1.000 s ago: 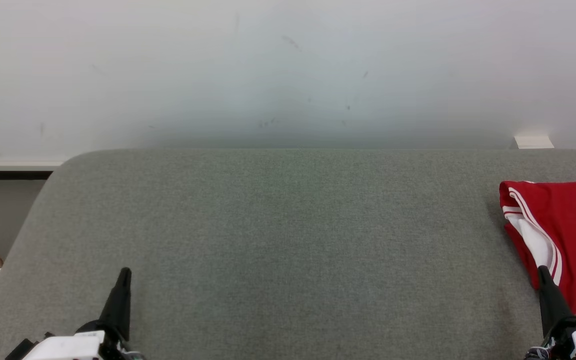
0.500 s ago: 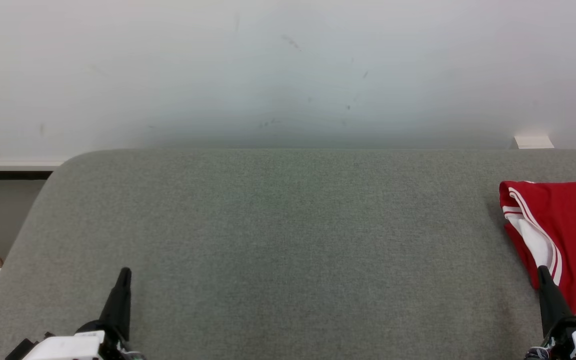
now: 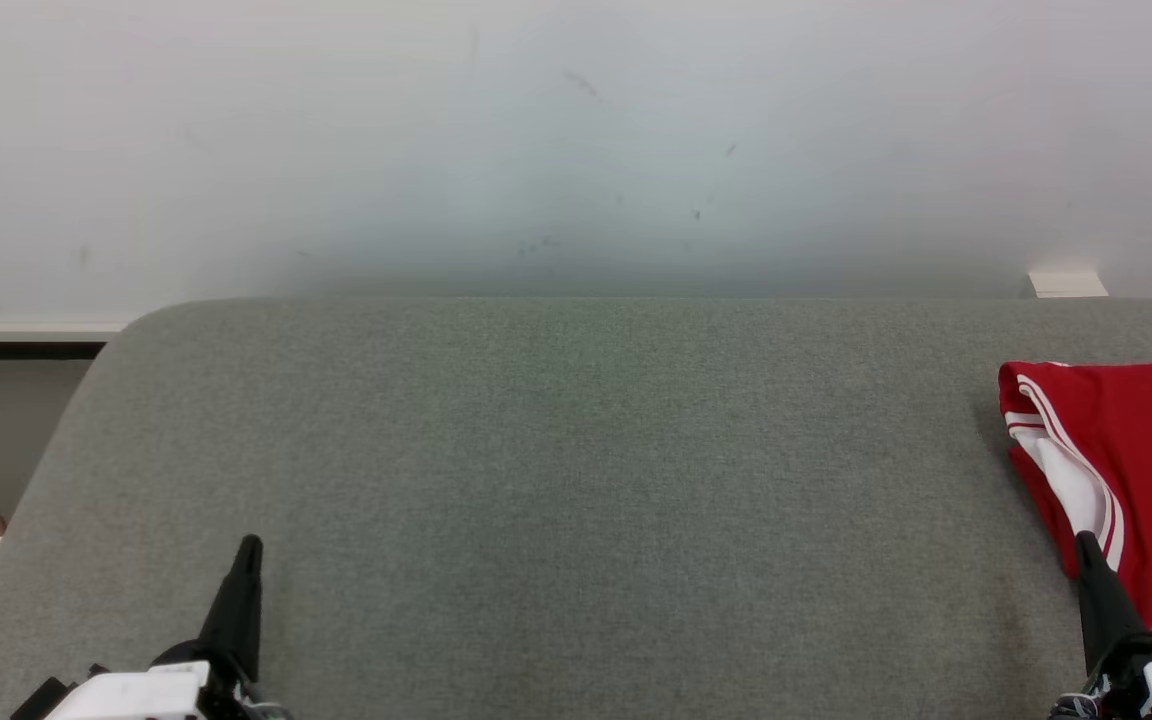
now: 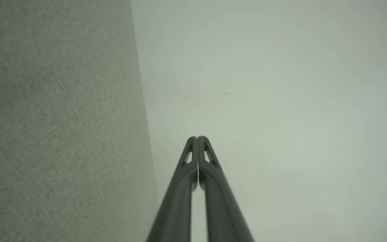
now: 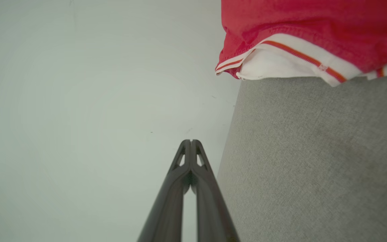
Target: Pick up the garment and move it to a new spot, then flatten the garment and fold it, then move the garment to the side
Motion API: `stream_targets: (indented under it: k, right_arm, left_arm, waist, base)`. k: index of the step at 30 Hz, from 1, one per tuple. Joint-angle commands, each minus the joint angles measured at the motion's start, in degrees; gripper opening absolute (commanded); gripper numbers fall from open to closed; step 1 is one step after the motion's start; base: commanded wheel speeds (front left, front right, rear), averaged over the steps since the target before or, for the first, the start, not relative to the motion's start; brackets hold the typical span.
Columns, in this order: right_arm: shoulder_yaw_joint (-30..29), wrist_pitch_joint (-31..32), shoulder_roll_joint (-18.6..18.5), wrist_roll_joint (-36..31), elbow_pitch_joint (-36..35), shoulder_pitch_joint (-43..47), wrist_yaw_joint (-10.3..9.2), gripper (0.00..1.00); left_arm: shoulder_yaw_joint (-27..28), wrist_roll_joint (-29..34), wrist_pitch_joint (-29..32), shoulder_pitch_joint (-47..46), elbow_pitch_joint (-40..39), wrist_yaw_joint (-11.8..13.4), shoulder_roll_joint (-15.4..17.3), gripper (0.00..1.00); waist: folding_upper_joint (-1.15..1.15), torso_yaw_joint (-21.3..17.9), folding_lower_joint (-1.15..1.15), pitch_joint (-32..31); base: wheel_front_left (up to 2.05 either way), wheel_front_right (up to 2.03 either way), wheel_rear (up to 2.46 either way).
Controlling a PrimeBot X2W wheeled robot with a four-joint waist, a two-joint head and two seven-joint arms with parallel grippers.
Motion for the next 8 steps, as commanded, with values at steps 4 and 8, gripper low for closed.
stream_targets:
  k: [4, 8]
  right_arm:
    - [-0.2, 0.2, -0.1, 0.1, -0.3, -0.7, -0.10, 0.00]
    - [-0.2, 0.2, -0.1, 0.1, -0.3, -0.7, -0.10, 0.00]
  left_arm:
    - [0.1, -0.7, 0.2, -0.4, -0.2, -0.4, 0.4, 0.00]
    - [0.1, -0.7, 0.2, -0.4, -0.2, -0.4, 0.4, 0.00]
  waist:
    - [0.00, 0.0, 0.00, 0.0]
    - [0.00, 0.0, 0.00, 0.0]
  base:
    - [0.00, 0.00, 0.00]
    - [0.00, 0.00, 0.00]
